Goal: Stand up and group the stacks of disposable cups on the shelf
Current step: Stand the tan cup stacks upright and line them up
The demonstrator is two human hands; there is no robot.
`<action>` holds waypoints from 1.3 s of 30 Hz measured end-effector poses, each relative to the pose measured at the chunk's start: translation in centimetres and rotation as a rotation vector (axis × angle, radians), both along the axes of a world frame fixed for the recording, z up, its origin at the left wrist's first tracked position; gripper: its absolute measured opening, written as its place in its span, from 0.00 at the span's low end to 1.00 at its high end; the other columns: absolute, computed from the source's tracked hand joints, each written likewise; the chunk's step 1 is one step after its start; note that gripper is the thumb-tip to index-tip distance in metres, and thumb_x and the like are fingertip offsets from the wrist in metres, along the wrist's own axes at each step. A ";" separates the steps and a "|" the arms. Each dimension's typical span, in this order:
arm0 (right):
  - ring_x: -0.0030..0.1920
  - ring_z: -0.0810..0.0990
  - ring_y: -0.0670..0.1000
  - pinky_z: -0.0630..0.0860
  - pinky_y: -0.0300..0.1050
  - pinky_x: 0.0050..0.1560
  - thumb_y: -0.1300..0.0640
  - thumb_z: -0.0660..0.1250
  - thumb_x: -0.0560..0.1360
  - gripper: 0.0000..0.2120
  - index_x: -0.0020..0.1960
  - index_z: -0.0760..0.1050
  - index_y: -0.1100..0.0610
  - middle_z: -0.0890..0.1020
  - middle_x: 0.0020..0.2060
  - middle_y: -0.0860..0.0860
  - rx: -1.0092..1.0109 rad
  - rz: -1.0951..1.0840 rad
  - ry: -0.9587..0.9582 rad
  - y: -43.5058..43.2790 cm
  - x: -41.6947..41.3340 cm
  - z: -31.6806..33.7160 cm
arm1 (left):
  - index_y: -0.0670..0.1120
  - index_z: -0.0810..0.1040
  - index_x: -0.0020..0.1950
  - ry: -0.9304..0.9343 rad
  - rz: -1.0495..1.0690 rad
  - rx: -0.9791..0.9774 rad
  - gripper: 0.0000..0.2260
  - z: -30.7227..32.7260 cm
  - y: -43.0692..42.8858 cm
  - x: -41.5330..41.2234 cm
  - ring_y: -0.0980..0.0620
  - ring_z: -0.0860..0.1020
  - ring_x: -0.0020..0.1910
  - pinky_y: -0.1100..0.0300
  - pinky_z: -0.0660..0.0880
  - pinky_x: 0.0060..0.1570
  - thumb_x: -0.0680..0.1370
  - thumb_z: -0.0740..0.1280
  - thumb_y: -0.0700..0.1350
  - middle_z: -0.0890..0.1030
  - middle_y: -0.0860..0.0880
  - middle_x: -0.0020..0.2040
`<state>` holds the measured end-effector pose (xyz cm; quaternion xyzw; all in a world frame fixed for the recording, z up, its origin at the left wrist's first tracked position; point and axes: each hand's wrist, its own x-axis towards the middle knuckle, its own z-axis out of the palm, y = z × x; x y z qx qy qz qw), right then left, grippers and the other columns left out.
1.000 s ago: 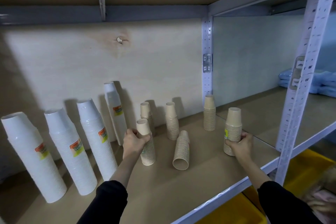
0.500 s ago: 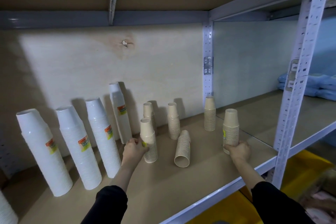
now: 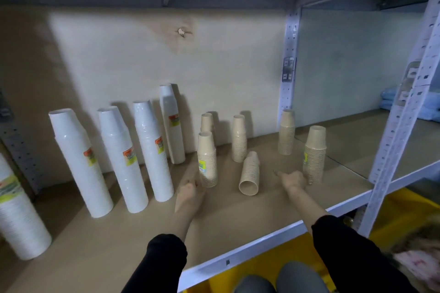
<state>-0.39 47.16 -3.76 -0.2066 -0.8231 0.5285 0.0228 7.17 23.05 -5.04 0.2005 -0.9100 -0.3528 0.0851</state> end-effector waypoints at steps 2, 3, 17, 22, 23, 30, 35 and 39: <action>0.59 0.78 0.61 0.74 0.49 0.58 0.48 0.69 0.72 0.26 0.59 0.74 0.69 0.78 0.58 0.64 0.022 0.082 -0.063 -0.9 -0.5 0.3 | 0.39 0.72 0.62 -0.021 -0.052 -0.078 0.15 -0.7 -0.1 0.4 0.43 0.73 0.62 0.56 0.69 0.60 0.77 0.62 0.43 0.73 0.40 0.63; 0.54 0.79 0.59 0.74 0.49 0.56 0.46 0.69 0.72 0.25 0.54 0.76 0.67 0.79 0.54 0.63 0.025 0.124 -0.077 -1.3 -0.8 0.3 | 0.39 0.71 0.62 -0.028 -0.072 -0.118 0.15 -0.9 0.0 0.5 0.43 0.72 0.63 0.56 0.69 0.60 0.77 0.62 0.43 0.72 0.40 0.63; 0.61 0.77 0.61 0.75 0.53 0.54 0.57 0.71 0.71 0.31 0.69 0.63 0.64 0.75 0.63 0.62 -0.201 0.261 -0.205 -6.9 -2.7 0.8 | 0.38 0.68 0.67 0.017 -0.158 -0.341 0.17 -3.1 0.2 0.8 0.44 0.65 0.68 0.56 0.63 0.66 0.80 0.55 0.43 0.68 0.41 0.68; 0.60 0.77 0.60 0.75 0.55 0.59 0.58 0.70 0.71 0.28 0.67 0.66 0.65 0.76 0.62 0.62 -0.441 0.221 -0.136 -7.1 -2.4 0.6 | 0.38 0.68 0.67 0.027 -0.165 -0.363 0.17 -3.3 0.1 0.7 0.45 0.66 0.67 0.57 0.62 0.66 0.80 0.55 0.44 0.69 0.41 0.67; 0.58 0.78 0.59 0.76 0.53 0.57 0.59 0.70 0.70 0.27 0.66 0.67 0.66 0.76 0.61 0.62 -0.474 0.209 -0.083 -7.2 -2.1 0.6 | 0.38 0.68 0.67 0.028 -0.166 -0.366 0.17 -3.3 0.1 0.7 0.45 0.66 0.67 0.57 0.62 0.66 0.80 0.55 0.44 0.69 0.41 0.67; 0.57 0.77 0.57 0.69 0.42 0.52 0.65 0.74 0.65 0.29 0.63 0.67 0.65 0.77 0.59 0.60 -0.176 0.192 0.311 -8.0 -0.1 0.1 | 0.39 0.68 0.68 0.031 -0.175 -0.377 0.18 -3.5 0.0 0.6 0.45 0.66 0.67 0.58 0.61 0.66 0.80 0.55 0.44 0.69 0.42 0.67; 0.56 0.77 0.59 0.71 0.49 0.56 0.65 0.76 0.63 0.31 0.61 0.66 0.66 0.76 0.57 0.62 -0.076 0.199 0.375 -7.8 0.6 -1.7 | 0.39 0.68 0.67 0.033 -0.172 -0.398 0.17 -3.6 0.0 0.8 0.45 0.66 0.67 0.58 0.62 0.66 0.80 0.55 0.44 0.70 0.42 0.66; 0.54 0.77 0.59 0.71 0.46 0.52 0.63 0.77 0.62 0.31 0.60 0.66 0.66 0.77 0.56 0.62 -0.065 0.183 0.391 -7.3 0.9 -2.3 | 0.39 0.67 0.68 0.026 -0.186 -0.432 0.18 -3.4 0.0 0.9 0.46 0.66 0.67 0.58 0.62 0.67 0.80 0.54 0.44 0.69 0.42 0.67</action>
